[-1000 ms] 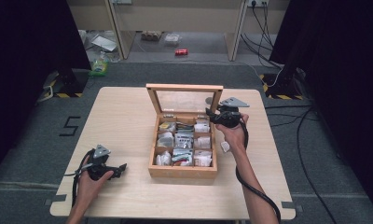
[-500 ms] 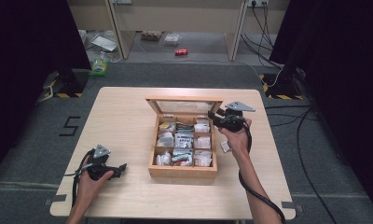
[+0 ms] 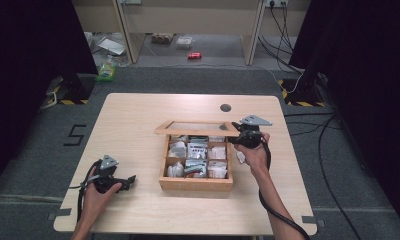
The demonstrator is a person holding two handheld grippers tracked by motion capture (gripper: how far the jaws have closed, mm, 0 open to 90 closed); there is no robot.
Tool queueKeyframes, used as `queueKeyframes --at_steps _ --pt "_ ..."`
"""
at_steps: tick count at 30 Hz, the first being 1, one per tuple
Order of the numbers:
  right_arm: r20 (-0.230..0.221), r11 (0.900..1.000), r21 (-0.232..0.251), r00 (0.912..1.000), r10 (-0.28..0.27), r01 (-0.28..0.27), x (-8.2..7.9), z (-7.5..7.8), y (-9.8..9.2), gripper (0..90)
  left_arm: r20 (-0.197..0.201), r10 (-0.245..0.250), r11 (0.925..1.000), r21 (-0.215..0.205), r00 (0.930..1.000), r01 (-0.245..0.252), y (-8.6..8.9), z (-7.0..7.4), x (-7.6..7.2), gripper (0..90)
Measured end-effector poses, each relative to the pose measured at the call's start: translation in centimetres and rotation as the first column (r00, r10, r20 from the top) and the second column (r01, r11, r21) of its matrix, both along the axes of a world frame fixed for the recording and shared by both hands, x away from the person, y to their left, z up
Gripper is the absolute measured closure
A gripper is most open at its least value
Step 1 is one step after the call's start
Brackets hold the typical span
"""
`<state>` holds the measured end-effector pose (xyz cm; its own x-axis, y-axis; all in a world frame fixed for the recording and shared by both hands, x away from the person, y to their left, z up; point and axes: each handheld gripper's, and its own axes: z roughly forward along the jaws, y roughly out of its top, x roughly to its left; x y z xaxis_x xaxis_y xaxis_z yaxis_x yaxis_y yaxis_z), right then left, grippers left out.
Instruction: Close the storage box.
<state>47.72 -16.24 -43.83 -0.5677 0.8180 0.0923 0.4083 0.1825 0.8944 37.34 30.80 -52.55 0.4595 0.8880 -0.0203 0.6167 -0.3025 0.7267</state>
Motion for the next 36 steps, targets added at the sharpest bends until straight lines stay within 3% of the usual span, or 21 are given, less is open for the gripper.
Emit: queueKeyframes --at_steps 7,20,27,36 --pt "0.017 0.998 0.06 0.9995 0.026 -0.027 -0.7 -0.4 -0.7 52.9 0.0 0.0 1.0 0.0 1.0 0.0 0.0 0.0 0.0 0.1" --pt "0.03 0.997 0.054 0.9983 0.05 -0.052 -2.7 0.8 -0.9 52.0 0.0 0.001 1.0 0.0 1.0 -0.001 0.0 0.0 0.0 0.1" --pt "0.034 0.995 0.074 0.9977 0.059 -0.061 -3.8 1.5 -1.0 51.6 0.0 0.001 1.0 0.001 1.0 -0.001 0.0 0.0 0.0 0.1" --pt "0.004 0.996 0.066 0.9981 0.061 -0.061 -5.1 1.2 -1.5 51.9 0.0 0.001 1.0 0.001 1.0 -0.001 0.0 0.0 0.0 0.1"
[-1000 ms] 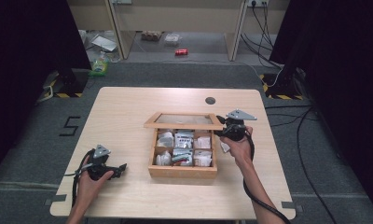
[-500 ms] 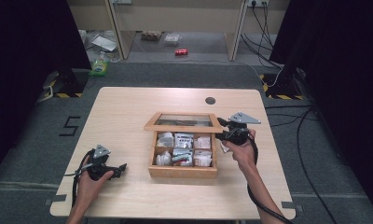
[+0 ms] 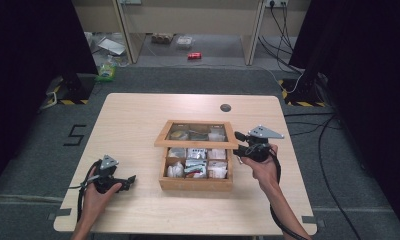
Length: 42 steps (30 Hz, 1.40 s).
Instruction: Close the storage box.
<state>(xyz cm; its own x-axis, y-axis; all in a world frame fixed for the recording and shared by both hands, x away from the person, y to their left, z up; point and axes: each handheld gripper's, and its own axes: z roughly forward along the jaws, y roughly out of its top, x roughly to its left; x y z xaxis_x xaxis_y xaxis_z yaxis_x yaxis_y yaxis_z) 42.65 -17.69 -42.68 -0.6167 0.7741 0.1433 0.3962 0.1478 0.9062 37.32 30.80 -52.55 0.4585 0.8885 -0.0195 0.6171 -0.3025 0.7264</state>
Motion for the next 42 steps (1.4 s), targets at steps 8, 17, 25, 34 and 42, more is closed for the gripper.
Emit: queueKeyframes --at_steps 8,17,25,34,42 --pt "-0.014 1.0 0.001 0.9997 0.018 -0.018 -0.5 -0.9 -0.1 52.2 0.0 0.0 1.0 0.0 1.0 0.0 0.0 0.0 0.0 0.1" --pt "-0.013 0.999 -0.021 0.9996 0.026 -0.027 -1.3 -1.4 -0.1 52.0 0.0 0.0 1.0 0.0 1.0 0.0 0.0 0.0 0.0 0.1" --pt "-0.012 0.999 -0.045 0.9995 0.028 -0.028 -2.0 -2.3 -0.1 52.0 0.0 0.0 1.0 0.0 1.0 0.0 0.0 0.0 0.0 0.1" --pt "0.004 0.998 -0.065 0.9998 0.019 -0.019 -2.4 -2.4 -0.2 51.9 0.0 0.0 1.0 0.0 1.0 0.0 0.0 0.0 0.0 0.1" --pt "0.004 0.997 -0.082 1.0 0.007 -0.007 -2.8 -2.5 -0.3 50.1 0.0 0.0 1.0 0.0 1.0 0.0 0.0 0.0 0.0 0.1"
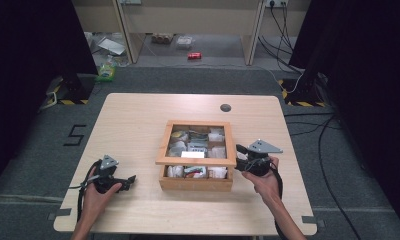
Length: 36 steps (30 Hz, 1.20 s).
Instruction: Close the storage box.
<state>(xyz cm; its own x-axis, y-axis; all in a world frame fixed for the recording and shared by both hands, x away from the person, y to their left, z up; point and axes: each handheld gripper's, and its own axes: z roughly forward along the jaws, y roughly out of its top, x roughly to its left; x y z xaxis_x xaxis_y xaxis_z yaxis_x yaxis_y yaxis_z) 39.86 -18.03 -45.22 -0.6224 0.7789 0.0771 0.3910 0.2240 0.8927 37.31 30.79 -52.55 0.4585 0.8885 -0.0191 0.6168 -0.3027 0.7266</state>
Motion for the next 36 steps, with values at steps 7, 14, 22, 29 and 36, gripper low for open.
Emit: queueKeyframes --at_steps 7,14,22,29,36 --pt "-0.013 0.999 -0.034 0.9999 0.003 -0.004 -0.3 -0.9 0.0 50.2 0.0 0.0 1.0 0.0 1.0 0.0 0.0 0.0 0.0 0.1" --pt "-0.027 0.999 -0.041 0.9996 0.009 -0.01 -0.4 -1.3 0.0 50.3 0.0 0.0 1.0 0.0 1.0 0.0 0.0 0.0 0.0 0.1" --pt "-0.037 0.999 -0.036 0.9992 0.016 -0.017 -0.4 -1.5 0.0 51.0 0.001 0.0 1.0 0.0 1.0 0.0 0.0 0.0 0.0 0.1" --pt "-0.053 1.0 -0.016 0.9986 0.012 -0.012 -0.8 -1.4 -0.4 51.3 0.001 0.001 1.0 -0.001 1.0 -0.001 0.0 0.0 -0.1 0.1" --pt "-0.064 1.0 0.007 0.998 -0.001 0.001 -1.4 -1.5 -1.5 51.4 0.001 0.0 1.0 0.0 1.0 0.0 0.0 0.0 -0.1 0.1"
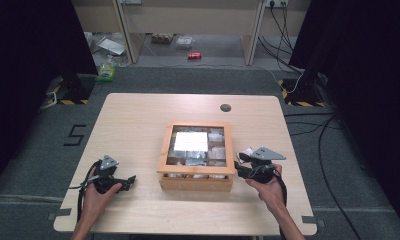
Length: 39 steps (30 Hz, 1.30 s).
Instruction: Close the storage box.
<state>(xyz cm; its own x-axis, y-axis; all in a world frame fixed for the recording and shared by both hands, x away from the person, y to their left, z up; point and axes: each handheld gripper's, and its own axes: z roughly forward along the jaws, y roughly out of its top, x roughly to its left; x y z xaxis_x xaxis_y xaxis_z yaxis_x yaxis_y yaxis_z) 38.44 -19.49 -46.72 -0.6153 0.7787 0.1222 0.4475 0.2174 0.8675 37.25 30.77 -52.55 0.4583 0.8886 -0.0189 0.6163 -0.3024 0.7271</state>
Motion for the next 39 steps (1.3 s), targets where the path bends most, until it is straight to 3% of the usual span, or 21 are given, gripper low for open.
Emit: queueKeyframes --at_steps 3,4,5,7,9,17,28,32,39 --pt "0.005 0.999 -0.029 0.9999 -0.013 0.013 -0.2 -0.2 -0.6 50.1 0.0 0.0 1.0 0.0 1.0 0.0 0.0 0.0 0.0 0.1" --pt "-0.012 1.0 0.024 0.9999 -0.01 0.01 -0.2 -0.2 -0.9 50.1 0.0 0.001 1.0 0.0 1.0 -0.001 0.0 0.0 0.0 0.1" --pt "-0.019 0.999 0.034 0.9998 -0.008 0.008 -0.1 -0.1 -1.0 50.0 -0.001 0.0 1.0 -0.001 1.0 0.0 0.0 0.0 0.0 0.1" --pt "0.012 1.0 -0.019 0.9999 -0.003 0.003 0.1 0.1 -1.2 48.8 0.0 0.001 1.0 -0.001 1.0 -0.001 0.0 0.0 0.0 0.1" --pt "0.001 1.0 0.003 0.9999 -0.013 0.013 0.3 0.1 -1.6 48.8 0.0 0.001 1.0 -0.001 1.0 -0.001 0.0 0.0 0.0 0.1" --pt "-0.044 0.998 0.004 0.9974 -0.058 0.058 0.3 -0.7 -2.7 46.4 0.0 0.001 1.0 -0.002 1.0 -0.001 0.0 0.0 0.0 0.1" --pt "-0.108 0.994 0.024 0.9886 -0.105 0.109 -1.1 -1.4 -4.1 35.3 0.0 0.001 1.0 -0.001 1.0 -0.001 0.0 0.0 0.0 0.1" --pt "-0.139 0.991 0.058 0.9838 -0.113 0.122 -1.5 -1.6 -4.6 33.6 0.001 0.001 1.0 -0.001 1.0 -0.001 0.0 0.0 0.0 0.1" --pt "-0.157 0.989 0.053 0.9787 -0.132 0.142 -2.4 -1.7 -5.3 30.0 0.001 0.002 1.0 -0.001 1.0 -0.002 0.0 0.0 -0.1 0.1"
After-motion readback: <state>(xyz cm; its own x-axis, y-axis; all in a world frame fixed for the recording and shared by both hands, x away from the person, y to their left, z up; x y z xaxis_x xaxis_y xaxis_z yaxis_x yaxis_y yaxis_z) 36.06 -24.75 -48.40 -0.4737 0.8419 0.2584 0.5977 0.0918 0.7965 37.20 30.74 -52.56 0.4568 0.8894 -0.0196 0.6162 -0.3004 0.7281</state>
